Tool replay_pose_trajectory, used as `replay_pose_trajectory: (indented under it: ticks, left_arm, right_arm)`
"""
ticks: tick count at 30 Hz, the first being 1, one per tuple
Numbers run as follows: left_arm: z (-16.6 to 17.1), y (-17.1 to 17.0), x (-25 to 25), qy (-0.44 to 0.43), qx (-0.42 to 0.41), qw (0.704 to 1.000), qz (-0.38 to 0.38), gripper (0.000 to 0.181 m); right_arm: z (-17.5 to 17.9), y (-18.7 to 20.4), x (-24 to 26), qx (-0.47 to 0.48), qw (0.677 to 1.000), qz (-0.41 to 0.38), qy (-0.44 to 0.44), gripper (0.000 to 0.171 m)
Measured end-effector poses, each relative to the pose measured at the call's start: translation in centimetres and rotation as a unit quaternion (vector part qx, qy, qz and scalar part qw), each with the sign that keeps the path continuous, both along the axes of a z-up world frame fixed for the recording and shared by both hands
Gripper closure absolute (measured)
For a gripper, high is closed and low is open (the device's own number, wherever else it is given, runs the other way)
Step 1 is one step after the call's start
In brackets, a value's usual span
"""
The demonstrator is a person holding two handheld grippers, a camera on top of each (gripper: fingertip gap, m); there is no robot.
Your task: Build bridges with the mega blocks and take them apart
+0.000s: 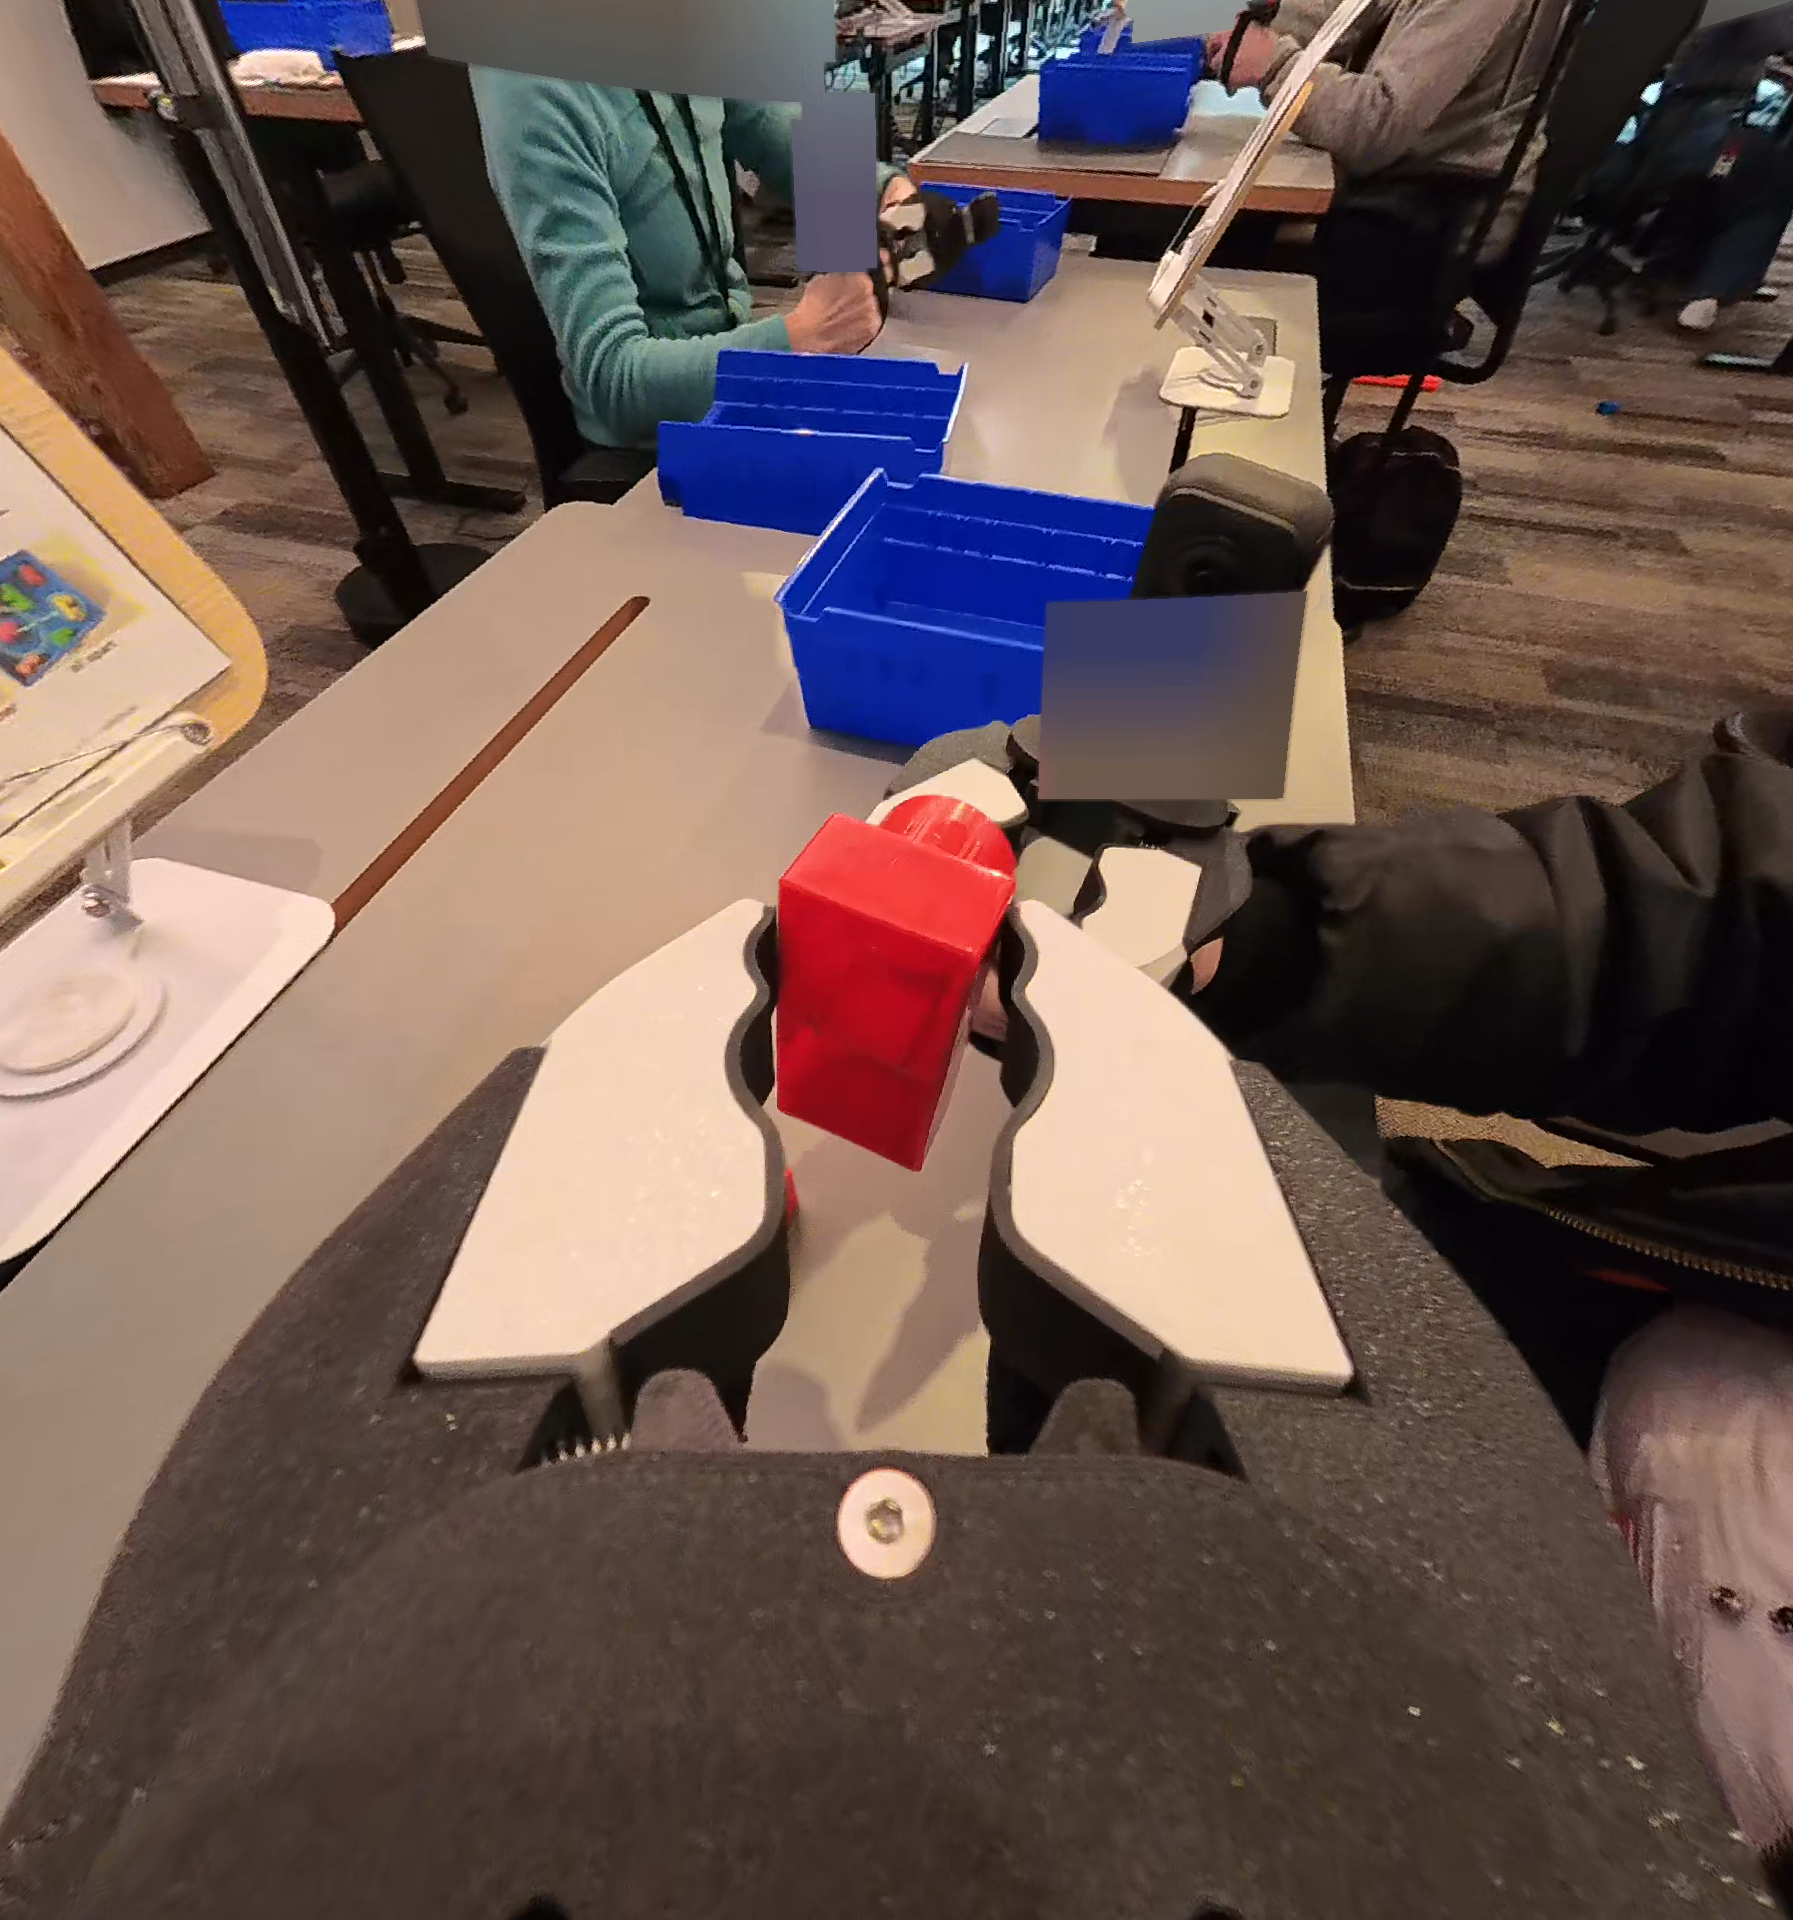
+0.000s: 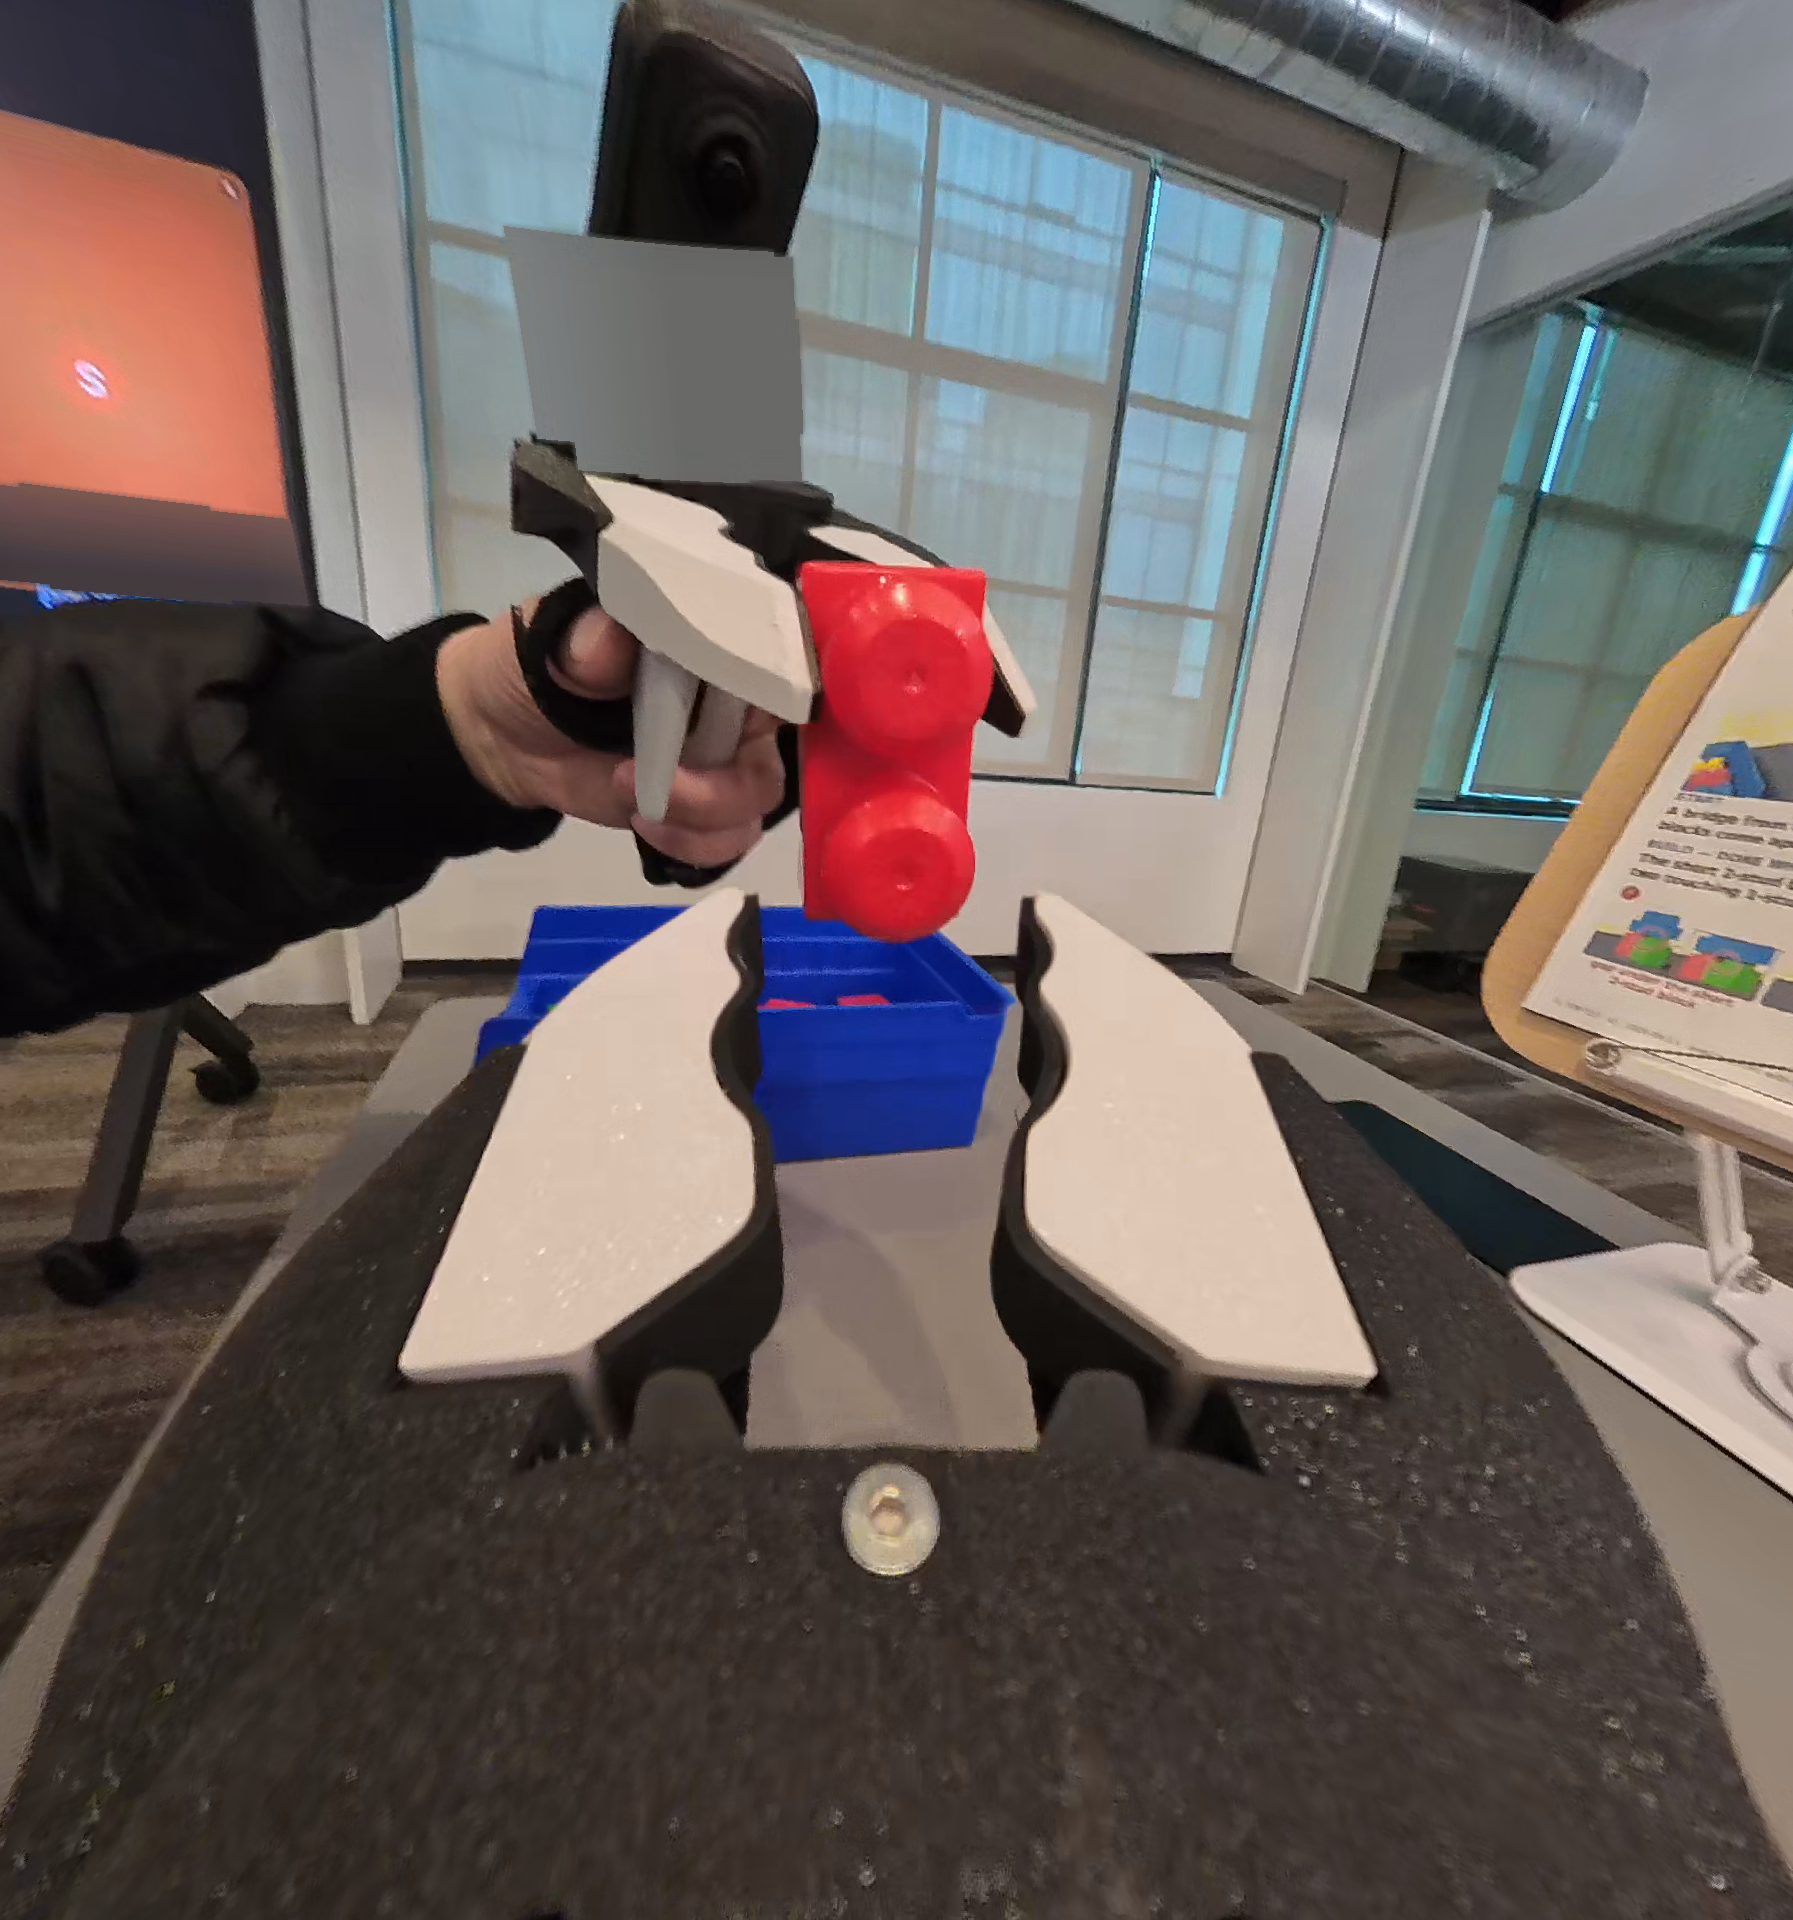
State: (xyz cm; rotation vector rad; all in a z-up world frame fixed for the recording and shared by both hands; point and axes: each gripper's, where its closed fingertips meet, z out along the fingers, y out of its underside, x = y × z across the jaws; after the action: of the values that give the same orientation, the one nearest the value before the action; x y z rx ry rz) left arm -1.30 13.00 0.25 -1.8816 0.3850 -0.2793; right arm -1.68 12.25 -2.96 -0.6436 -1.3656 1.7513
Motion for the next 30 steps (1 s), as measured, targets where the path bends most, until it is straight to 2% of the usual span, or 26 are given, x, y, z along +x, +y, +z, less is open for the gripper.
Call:
replay_pose_trajectory:
  ticks: [12,18,23,30]
  left_arm:
    - [-0.6,0.9,1.8,-0.010,-0.003,1.000,-0.027,0.140]
    - [-0.9,0.6,1.9,-0.014,-0.003,0.999,-0.034,0.139]
    - [-1.2,-0.1,1.4,-0.024,-0.001,0.999,-0.029,0.127]
    - [-2.0,-2.8,-1.7,-0.034,0.004,0.999,0.035,0.132]
  right_arm:
    - [0.2,-0.1,0.7,-0.004,0.999,0.032,-0.001,0.140]
    - [-0.1,-0.1,0.9,0.008,0.999,0.030,-0.009,0.140]
    - [-1.6,0.2,0.7,0.025,0.998,0.034,-0.055,0.140]
    - [-5.5,2.5,1.3,0.120,0.981,0.022,-0.153,0.141]
